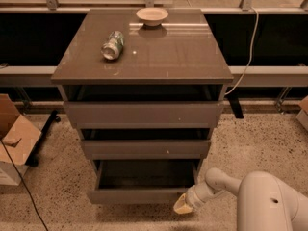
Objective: Close bottom drawer
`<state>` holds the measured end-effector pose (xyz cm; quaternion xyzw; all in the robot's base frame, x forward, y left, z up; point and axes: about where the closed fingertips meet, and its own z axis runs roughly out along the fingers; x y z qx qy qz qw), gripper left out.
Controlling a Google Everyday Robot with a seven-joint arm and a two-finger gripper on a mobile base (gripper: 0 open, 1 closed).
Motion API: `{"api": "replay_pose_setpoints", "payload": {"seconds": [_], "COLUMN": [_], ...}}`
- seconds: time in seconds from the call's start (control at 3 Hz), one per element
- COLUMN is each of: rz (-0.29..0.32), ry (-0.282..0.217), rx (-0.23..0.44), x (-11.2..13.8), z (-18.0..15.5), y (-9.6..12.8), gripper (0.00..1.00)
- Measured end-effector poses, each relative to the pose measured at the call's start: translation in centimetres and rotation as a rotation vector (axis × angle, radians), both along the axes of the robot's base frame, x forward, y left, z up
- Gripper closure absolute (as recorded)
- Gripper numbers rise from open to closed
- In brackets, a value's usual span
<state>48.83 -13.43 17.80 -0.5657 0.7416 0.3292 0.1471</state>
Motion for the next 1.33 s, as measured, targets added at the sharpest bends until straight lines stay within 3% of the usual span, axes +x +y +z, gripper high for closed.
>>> {"api": "replay_pose_setpoints", "payload": {"seconds": [0.67, 1.0, 1.33], "rz": [0.004, -0.023, -0.030], "ry": [-0.063, -0.135, -0.145], "rx": [0.023, 0.044, 0.048], "x": [4.4, 7.7, 8.1], "z": [-1.1, -1.0, -0.9], "y": [1.5, 2.0, 1.9], "gripper": [1.00, 0.97, 0.74]}}
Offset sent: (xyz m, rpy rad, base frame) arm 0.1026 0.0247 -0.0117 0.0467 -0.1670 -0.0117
